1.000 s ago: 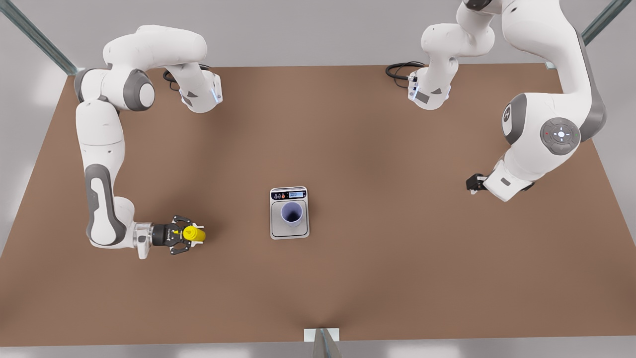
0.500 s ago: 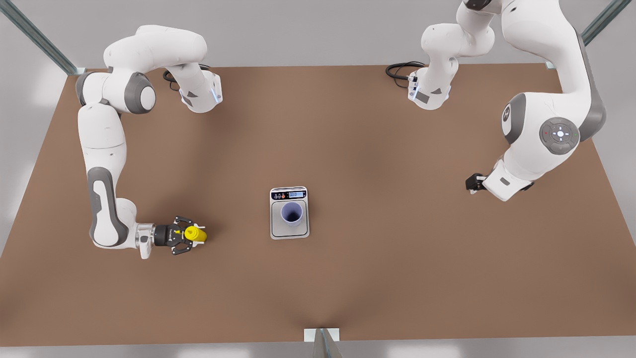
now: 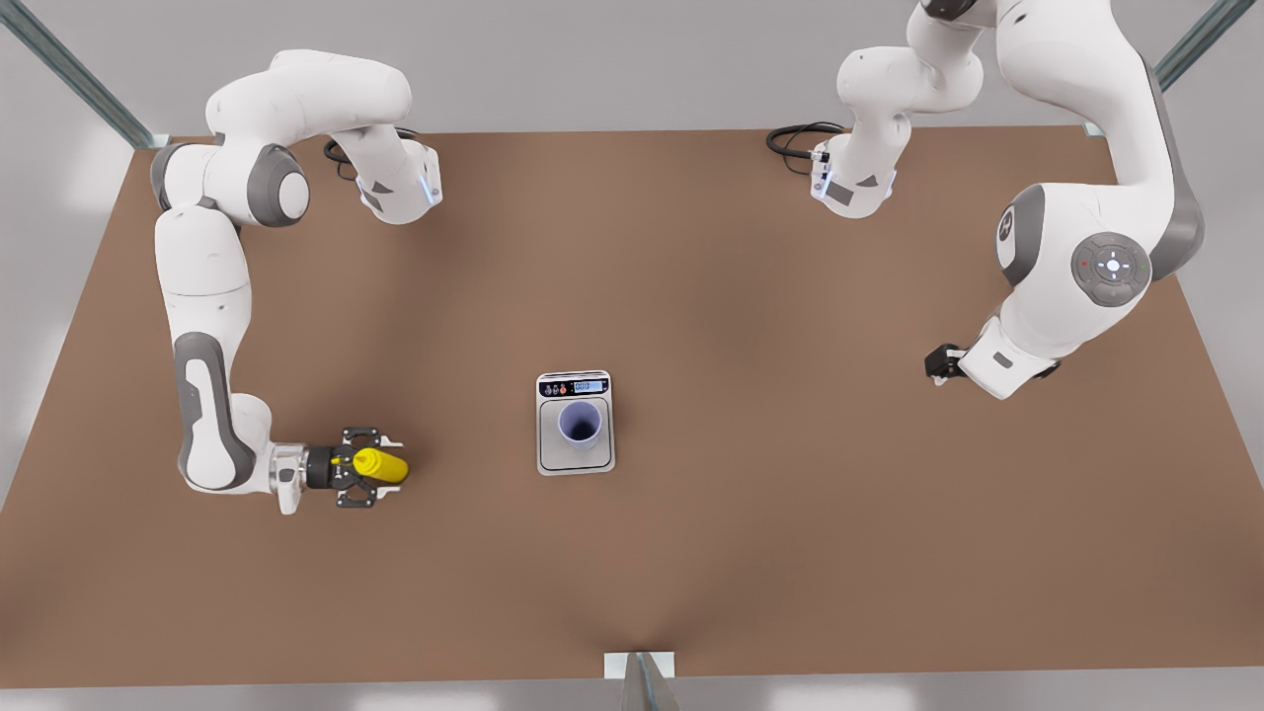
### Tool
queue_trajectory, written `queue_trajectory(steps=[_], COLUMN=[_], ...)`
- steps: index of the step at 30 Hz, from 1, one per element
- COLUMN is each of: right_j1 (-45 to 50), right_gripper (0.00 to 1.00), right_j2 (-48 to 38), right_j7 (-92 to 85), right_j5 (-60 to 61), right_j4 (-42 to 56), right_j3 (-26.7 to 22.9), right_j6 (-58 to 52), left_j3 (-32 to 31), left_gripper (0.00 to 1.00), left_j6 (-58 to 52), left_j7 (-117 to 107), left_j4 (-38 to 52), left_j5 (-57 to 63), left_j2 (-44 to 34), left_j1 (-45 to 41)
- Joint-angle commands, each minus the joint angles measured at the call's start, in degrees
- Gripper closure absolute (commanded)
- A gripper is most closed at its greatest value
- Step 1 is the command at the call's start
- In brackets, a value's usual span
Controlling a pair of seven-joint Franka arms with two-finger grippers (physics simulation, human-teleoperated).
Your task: Move cup to the weight, pick up sauce bottle, pour sauce
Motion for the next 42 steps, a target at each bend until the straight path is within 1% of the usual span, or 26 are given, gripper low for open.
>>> queue_trajectory(steps=[1, 32, 42], right_j1=[-0.01, -0.01, -1.94], right_gripper=[0.0, 0.0, 0.0], right_j2=[0.0, 0.0, -0.18], right_j7=[0.0, 0.27, 0.27], right_j5=[0.0, -0.09, -2.11], right_j4=[0.0, 0.0, -0.26], right_j3=[0.05, -0.03, -0.03], right_j6=[0.0, 0.09, 0.18], left_j3=[0.0, 0.0, 0.0], left_gripper=[0.0, 0.0, 0.0], left_j6=[0.0, -0.18, -0.18], left_j7=[0.0, -0.18, -0.18], left_j4=[0.0, 0.0, 0.0], left_j5=[-0.02, -0.02, 0.06], left_j2=[0.0, 0.0, 0.0], left_j1=[0.0, -0.7, -0.97])
